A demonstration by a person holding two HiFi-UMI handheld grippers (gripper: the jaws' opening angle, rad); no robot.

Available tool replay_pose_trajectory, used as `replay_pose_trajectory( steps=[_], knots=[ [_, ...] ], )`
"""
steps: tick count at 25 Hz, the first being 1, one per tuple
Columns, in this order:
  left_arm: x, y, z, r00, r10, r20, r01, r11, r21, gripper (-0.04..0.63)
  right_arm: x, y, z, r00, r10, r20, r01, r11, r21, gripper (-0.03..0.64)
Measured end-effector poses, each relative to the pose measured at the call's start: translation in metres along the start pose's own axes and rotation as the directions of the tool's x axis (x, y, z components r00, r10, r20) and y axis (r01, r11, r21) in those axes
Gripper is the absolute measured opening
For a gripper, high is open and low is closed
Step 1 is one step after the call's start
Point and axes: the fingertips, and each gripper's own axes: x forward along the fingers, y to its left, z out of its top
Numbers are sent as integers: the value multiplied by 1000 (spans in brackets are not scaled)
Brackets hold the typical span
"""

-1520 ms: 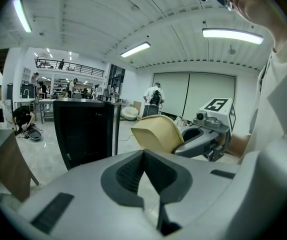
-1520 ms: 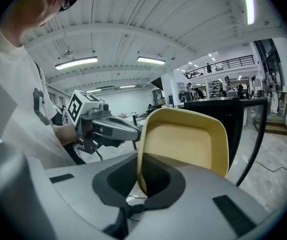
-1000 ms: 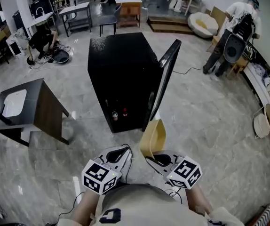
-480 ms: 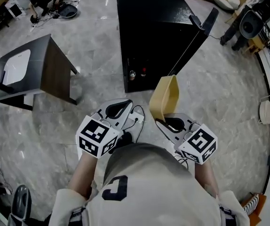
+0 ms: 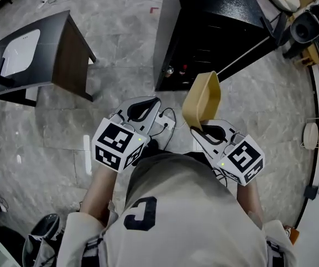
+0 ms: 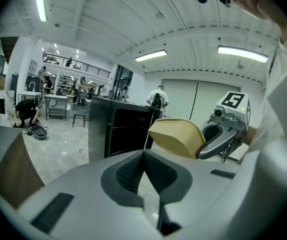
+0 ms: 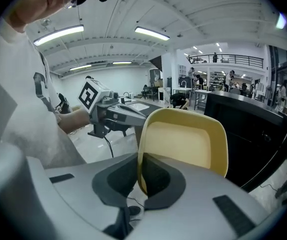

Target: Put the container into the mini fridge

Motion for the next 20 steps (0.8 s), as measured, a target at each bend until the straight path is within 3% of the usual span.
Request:
replay_pose_trajectory(
  steps=[11, 20],
  knots=[
    [11, 13, -14, 998, 54, -40, -56, 998, -36, 55, 36, -16, -26, 981, 128, -145, -138, 989, -57, 33],
    [70, 6, 1, 983, 156, -94, -162, 985, -63, 55, 48, -87, -66, 924, 270, -271, -313, 941, -131, 34]
  ],
)
